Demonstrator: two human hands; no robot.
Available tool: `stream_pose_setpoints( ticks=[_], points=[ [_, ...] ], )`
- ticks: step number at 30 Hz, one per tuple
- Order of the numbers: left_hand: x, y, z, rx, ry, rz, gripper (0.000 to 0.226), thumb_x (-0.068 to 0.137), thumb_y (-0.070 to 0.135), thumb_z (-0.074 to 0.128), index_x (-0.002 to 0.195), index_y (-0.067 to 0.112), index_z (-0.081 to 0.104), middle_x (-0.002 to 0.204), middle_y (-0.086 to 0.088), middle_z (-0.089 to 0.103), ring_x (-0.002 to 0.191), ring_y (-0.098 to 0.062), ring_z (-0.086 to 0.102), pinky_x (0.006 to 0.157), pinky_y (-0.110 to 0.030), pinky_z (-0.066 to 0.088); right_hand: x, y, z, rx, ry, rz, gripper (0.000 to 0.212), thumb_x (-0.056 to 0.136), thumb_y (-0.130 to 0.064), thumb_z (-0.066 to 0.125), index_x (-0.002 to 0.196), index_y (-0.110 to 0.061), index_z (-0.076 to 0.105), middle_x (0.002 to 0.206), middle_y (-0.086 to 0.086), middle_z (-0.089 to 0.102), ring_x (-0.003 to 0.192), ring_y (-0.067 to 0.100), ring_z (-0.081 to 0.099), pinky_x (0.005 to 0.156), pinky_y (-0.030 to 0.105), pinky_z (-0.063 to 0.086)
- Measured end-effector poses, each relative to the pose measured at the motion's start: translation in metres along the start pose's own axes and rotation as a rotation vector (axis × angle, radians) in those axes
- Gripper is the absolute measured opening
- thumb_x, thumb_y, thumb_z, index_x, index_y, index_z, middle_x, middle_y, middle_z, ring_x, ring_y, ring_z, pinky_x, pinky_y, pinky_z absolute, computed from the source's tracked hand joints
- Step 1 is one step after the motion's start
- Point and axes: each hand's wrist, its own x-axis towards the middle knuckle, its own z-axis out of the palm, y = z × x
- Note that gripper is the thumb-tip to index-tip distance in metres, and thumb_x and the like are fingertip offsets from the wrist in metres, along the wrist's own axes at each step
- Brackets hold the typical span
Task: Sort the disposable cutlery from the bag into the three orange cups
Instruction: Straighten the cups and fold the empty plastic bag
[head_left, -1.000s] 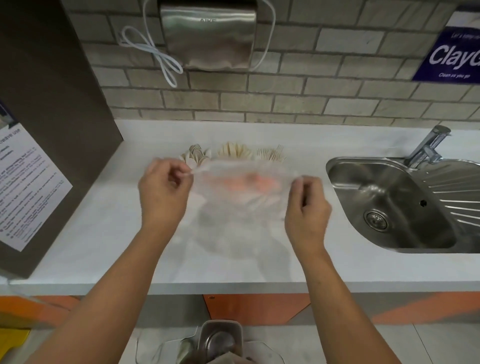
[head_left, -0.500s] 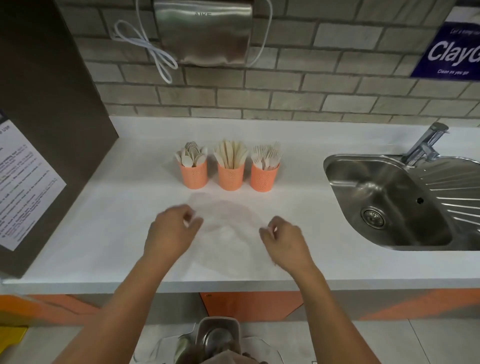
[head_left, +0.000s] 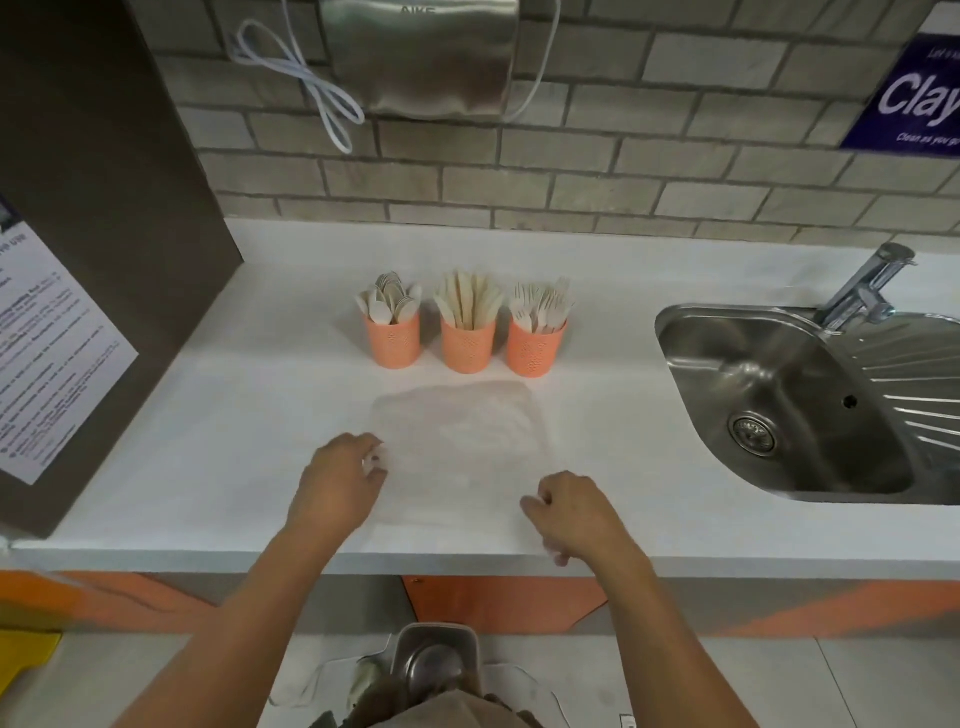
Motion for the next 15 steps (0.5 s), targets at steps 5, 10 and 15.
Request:
stream_pose_setpoints(
  ticks=[5, 10, 15],
  points=[
    [0.003, 0.005, -0.001, -0.081, -0.021, 0.107, 0.014, 0.102, 0.029, 0.062, 0.107, 0.017, 0.067, 0.101, 0.0, 0.054, 0.085, -0.015, 0.056, 0.078, -0.024, 0.037, 0.005, -0.003, 0.008, 0.18, 0.273, -0.099, 0.049, 0.099, -0.028, 0.053, 0.056, -0.014, 0.035, 0.042, -0.002, 0.041, 0.038, 0.016, 0.05, 0.041, 0.032, 0.036],
    [0.011, 0.022, -0.023, -0.219, 0.213, 0.275, 0.026, 0.103, 0.004, 0.051, 0.119, 0.018, 0.066, 0.114, 0.003, 0.057, 0.096, -0.013, 0.056, 0.08, -0.011, 0.039, 0.009, -0.017, -0.006, 0.197, 0.573, -0.272, 0.054, 0.101, -0.025, 0.056, 0.057, -0.019, 0.026, 0.049, -0.005, 0.027, 0.045, 0.013, 0.027, 0.047, 0.029, 0.023],
    [0.011, -0.001, -0.017, -0.206, 0.127, 0.251, 0.02, 0.096, 0.009, 0.065, 0.095, 0.027, 0.058, 0.114, 0.008, 0.053, 0.098, -0.004, 0.057, 0.083, -0.026, 0.051, 0.009, -0.001, 0.015, 0.11, 0.506, -0.249, 0.05, 0.1, -0.029, 0.06, 0.058, -0.021, 0.033, 0.063, -0.002, 0.042, 0.051, 0.011, 0.04, 0.051, 0.028, 0.03]
  ],
)
